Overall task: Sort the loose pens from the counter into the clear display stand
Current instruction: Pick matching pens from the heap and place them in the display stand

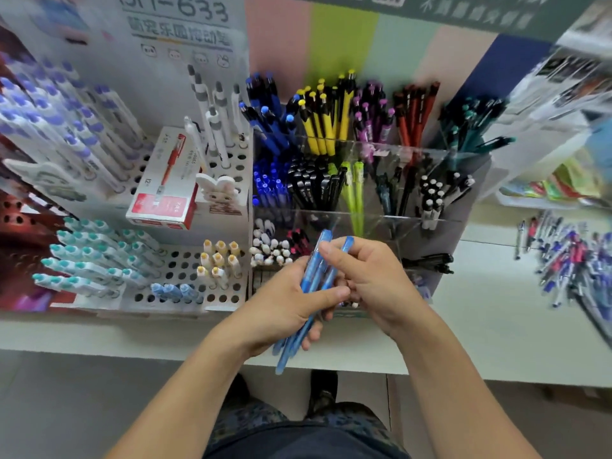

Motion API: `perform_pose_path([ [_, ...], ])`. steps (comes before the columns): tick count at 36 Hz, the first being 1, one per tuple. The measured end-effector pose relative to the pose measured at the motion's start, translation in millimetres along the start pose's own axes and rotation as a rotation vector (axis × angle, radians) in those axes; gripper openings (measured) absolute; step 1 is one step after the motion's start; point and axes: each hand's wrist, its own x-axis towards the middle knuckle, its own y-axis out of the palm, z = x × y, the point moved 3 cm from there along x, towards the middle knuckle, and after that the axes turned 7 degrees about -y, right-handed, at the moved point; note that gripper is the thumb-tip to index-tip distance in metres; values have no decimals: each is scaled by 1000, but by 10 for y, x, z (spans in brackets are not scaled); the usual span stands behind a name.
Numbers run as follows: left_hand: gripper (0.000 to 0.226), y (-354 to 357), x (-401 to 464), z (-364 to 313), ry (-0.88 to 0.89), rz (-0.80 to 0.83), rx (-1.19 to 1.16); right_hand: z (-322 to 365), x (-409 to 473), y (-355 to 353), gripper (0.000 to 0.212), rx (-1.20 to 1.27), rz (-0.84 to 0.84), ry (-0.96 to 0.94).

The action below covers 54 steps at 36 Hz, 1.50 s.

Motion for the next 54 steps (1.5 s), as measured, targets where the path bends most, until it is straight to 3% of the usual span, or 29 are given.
perform_pose_path([
  [8, 28, 123, 106, 82, -29, -49, -11, -54, -105, -301, 14, -37, -152, 10],
  [20, 33, 282, 117, 209, -141, 149, -5, -103, -207, -356, 18, 58, -90, 86],
  [24, 49, 274, 139, 207, -128, 84, 36, -125, -195, -356, 21, 15, -15, 81],
  [27, 45, 273, 156, 189, -68, 38, 25, -100, -181, -368, 21, -14, 4, 53],
  [30, 53, 223, 186, 154, -23, -119, -22, 4, -164, -526, 21, -25, -196, -63],
  [33, 34, 88, 223, 168, -21, -283, -146, 245, -180, -813, 21, -94, -434, -243],
  [36, 28, 18, 265, 178, -54, -209, -393, 449, -189, -960, 16, -252, -540, -429],
  [41, 24, 11, 261, 177, -8, -190, -449, 205, 21, -690, 11, -577, -527, -518],
  [49, 24, 10, 227, 249, 64, -358, -256, 390, 53, -702, 11, -706, -555, -623],
  [54, 22, -10, 260, 334, 157, -490, -140, 252, 120, -556, 15, -884, -372, -614],
])
